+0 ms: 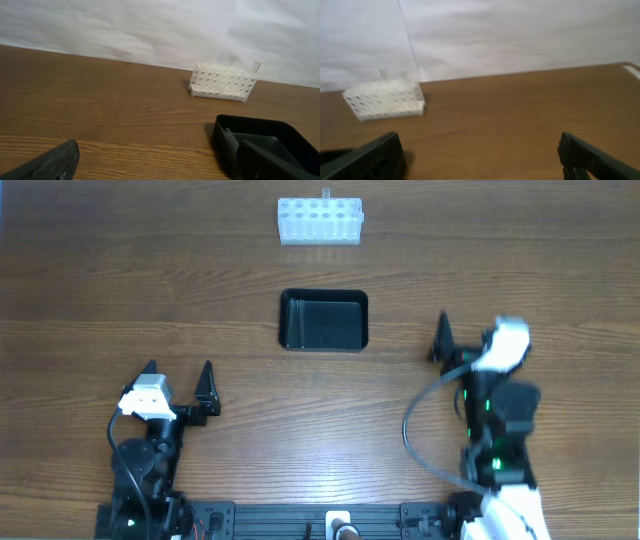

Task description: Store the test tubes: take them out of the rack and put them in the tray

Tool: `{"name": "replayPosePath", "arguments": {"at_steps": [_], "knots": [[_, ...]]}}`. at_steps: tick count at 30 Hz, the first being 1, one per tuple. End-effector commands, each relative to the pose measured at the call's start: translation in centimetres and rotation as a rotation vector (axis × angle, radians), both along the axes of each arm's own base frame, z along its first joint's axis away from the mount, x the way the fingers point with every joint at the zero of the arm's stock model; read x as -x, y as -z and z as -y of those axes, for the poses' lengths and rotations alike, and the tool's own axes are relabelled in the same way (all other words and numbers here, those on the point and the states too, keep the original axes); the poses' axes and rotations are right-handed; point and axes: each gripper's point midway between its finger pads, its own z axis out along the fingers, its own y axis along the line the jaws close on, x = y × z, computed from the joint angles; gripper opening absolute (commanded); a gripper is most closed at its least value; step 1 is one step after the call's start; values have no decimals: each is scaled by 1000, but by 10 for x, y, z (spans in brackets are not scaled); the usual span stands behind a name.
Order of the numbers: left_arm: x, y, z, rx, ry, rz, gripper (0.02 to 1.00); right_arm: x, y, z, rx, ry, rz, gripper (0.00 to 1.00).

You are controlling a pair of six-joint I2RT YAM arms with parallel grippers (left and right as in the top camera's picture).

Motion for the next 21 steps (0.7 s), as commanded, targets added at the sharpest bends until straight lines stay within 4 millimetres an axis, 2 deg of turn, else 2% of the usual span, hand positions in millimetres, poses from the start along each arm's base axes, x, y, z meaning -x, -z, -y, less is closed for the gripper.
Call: {"name": "replayPosePath", "arguments": {"at_steps": [1,4,9,15,21], "knots": [[0,1,0,-16,7,0,1000,-47,-15,-49,-20,-179,-82,991],[0,1,0,-16,7,1,1000,-75,-9,-89,-2,-253,-179,993],[0,1,0,-16,7,0,1000,-107,7,-155,63,-301,-332,993],[0,1,0,-16,7,1,1000,-145,26,-205,53,-234,-472,991],[0,1,0,-16,7,0,998,-197,41,-229,40,-162,-532,991]]}}
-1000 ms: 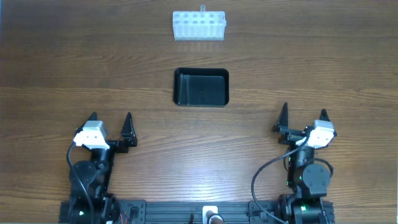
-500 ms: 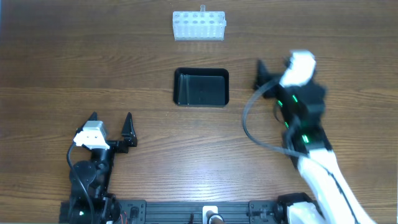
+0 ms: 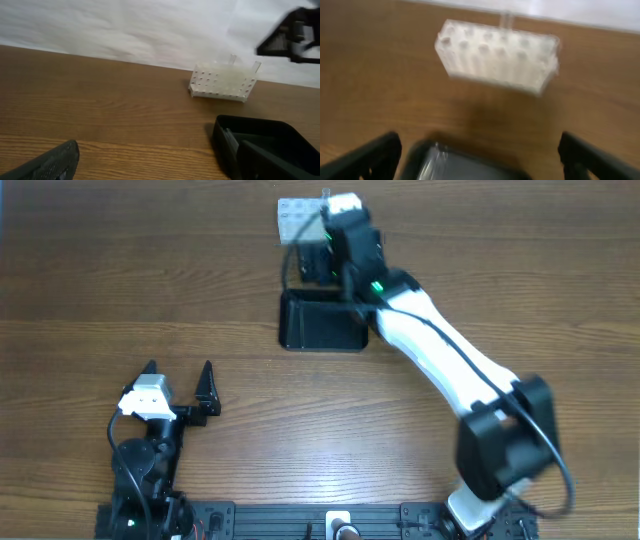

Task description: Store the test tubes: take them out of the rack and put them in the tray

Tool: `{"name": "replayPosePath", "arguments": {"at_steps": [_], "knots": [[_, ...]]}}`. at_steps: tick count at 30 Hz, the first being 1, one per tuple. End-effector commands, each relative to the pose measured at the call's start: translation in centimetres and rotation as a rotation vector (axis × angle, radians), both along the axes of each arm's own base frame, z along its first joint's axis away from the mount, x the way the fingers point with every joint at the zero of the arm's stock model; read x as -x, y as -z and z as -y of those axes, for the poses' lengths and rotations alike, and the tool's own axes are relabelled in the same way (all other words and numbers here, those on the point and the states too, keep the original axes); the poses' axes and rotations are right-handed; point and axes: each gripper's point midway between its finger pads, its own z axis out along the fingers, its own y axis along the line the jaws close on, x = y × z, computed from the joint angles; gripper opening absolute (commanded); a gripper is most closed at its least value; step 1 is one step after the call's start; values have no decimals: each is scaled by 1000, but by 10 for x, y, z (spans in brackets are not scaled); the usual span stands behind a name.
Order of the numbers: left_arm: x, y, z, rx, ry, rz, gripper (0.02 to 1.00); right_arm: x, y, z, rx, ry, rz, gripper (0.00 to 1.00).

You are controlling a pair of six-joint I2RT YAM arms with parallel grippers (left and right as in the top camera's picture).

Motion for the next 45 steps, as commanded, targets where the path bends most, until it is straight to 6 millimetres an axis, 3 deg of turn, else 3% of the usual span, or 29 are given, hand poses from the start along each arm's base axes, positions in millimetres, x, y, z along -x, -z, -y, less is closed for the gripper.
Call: {"name": "replayPosePath", "arguments": {"at_steps": [1,4,8,17,30,38,45], "knots": [[0,1,0,-16,7,0,1000,-45,-1,-3,-1,129,19,993],[0,1,0,-16,7,0,1000,-72,5,-7,27,176,33,991],[0,1,0,-16,7,0,1000,-94,9,-16,24,191,60,989],[0,1,0,-16,7,0,1000,-123,25,-21,2,215,110,950],[0,1,0,-16,7,0,1000,-137,49,-10,10,234,111,875],[0,1,0,-16,6,0,998,-138,53,-9,24,230,113,665],[0,1,0,-16,7,0,1000,-139,57,2,45,255,102,632]]}}
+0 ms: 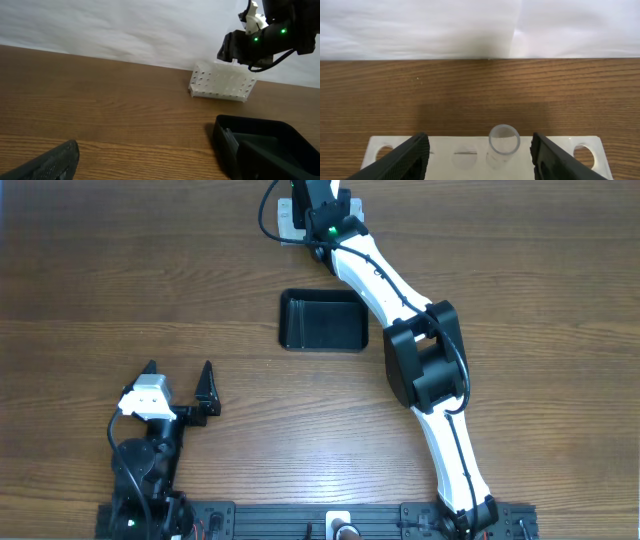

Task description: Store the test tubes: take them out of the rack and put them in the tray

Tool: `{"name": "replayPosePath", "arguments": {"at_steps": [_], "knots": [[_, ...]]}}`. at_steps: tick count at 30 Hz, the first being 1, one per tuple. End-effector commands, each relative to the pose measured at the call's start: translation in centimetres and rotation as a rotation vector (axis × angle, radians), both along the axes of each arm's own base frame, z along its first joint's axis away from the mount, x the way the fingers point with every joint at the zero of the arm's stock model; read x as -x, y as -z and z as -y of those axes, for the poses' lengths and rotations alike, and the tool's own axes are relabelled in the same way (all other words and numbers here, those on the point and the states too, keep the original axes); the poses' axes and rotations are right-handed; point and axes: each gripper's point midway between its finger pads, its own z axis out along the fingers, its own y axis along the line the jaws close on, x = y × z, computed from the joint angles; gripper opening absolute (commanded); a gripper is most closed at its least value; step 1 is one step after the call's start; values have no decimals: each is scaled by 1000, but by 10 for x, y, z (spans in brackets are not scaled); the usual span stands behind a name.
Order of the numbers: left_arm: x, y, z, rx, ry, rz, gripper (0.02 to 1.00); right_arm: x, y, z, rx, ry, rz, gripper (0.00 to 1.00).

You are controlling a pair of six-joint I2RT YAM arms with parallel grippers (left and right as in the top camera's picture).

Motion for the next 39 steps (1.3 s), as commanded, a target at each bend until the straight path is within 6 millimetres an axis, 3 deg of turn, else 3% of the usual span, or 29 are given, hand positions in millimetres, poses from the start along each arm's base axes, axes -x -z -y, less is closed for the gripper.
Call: {"name": "replayPosePath", "arguments": {"at_steps": [1,20,39], "knots": [[0,2,0,-16,6,0,1000,-7,2,13,21,37,7,627],[0,2,0,-16,6,0,1000,-7,9,14,34,36,-2,283],[0,2,0,-16,6,0,1000,-8,5,15,46,30,4,143]]}}
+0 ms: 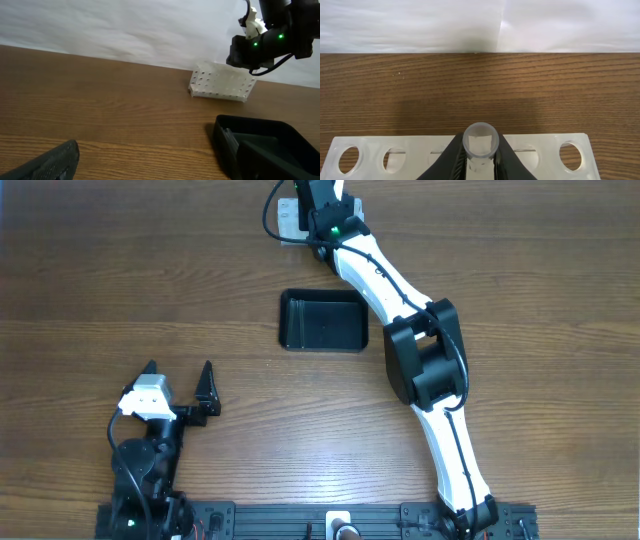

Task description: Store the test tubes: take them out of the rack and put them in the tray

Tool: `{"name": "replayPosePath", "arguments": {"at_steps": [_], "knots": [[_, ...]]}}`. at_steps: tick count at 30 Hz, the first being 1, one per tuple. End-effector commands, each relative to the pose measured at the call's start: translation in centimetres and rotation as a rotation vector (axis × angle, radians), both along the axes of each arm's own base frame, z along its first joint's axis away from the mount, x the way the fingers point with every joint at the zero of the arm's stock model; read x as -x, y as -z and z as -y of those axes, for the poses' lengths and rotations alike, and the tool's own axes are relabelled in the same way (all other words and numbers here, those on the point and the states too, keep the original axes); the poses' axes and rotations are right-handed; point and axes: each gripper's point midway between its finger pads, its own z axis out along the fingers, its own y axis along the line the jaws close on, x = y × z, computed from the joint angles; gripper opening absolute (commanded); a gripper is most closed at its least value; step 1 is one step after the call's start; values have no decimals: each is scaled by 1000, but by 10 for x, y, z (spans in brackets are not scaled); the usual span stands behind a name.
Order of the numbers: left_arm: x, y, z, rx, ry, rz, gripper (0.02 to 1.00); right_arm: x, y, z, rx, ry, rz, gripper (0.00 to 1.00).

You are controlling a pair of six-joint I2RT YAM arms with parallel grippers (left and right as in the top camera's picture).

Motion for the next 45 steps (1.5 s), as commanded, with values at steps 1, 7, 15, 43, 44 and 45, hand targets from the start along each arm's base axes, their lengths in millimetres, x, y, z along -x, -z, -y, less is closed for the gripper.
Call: {"name": "replayPosePath", "arguments": {"at_steps": [1,7,15,43,44,45], "knots": [[0,1,0,-16,6,0,1000,-5,-9,4,10,12,24,141],[0,1,0,-16,7,0,1000,-5,-44,7,7,21,77,132],[0,1,0,-17,7,0,998,16,-177,15,-48,15,269,121],[0,1,0,-16,7,0,1000,189,-17,-8,-141,-14,-451,69],[0,1,0,-16,6,0,998,189,-12,-8,-146,-11,-448,75],[0,1,0,-16,7,0,1000,188,-6,-9,-151,-13,-441,82]]}}
